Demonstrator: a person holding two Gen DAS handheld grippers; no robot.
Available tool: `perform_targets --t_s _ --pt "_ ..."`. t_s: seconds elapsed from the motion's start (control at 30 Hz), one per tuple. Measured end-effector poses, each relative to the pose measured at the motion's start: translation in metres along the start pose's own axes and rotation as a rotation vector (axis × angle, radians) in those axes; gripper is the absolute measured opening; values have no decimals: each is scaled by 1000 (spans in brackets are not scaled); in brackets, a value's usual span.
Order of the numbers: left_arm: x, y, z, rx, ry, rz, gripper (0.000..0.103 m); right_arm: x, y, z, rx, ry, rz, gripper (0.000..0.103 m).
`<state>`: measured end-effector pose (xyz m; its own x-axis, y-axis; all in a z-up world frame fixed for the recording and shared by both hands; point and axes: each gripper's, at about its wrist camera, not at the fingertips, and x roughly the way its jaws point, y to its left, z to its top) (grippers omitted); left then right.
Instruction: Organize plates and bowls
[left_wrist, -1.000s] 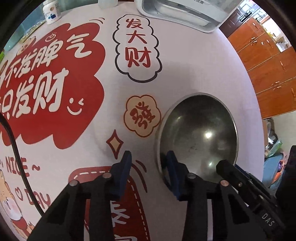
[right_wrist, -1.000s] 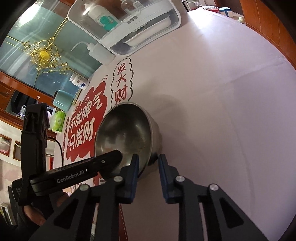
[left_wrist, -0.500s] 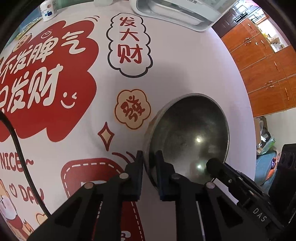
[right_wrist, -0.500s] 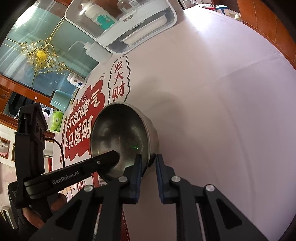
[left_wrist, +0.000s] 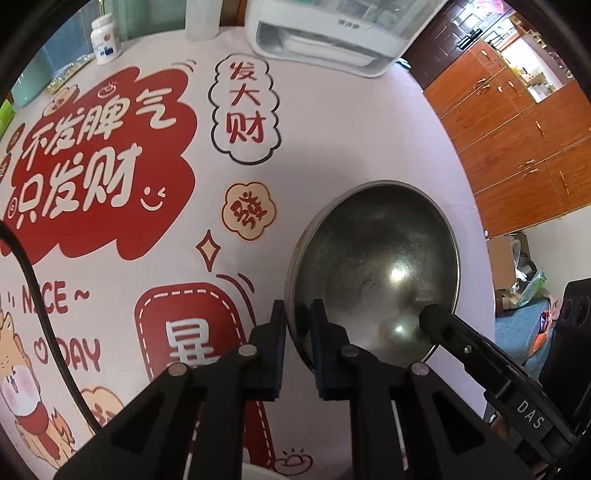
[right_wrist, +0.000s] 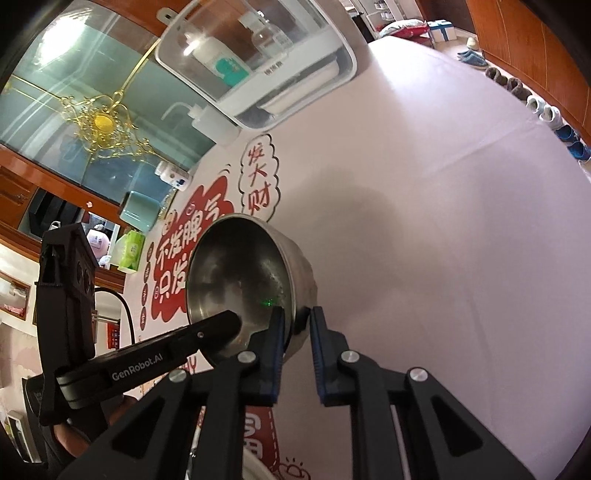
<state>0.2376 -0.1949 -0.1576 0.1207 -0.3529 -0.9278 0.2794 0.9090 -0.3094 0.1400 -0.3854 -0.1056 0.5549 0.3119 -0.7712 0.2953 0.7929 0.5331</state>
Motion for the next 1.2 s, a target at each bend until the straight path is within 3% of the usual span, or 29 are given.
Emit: perform_targets --t_s 0.6,1.2 --pt "-76 -40 -80 54 -92 7 12 -84 16 -47 -71 -55 22 13" --pt "-84 -71 -176 70 -55 -13 14 -132 -9 -118 -91 -26 -14 13"
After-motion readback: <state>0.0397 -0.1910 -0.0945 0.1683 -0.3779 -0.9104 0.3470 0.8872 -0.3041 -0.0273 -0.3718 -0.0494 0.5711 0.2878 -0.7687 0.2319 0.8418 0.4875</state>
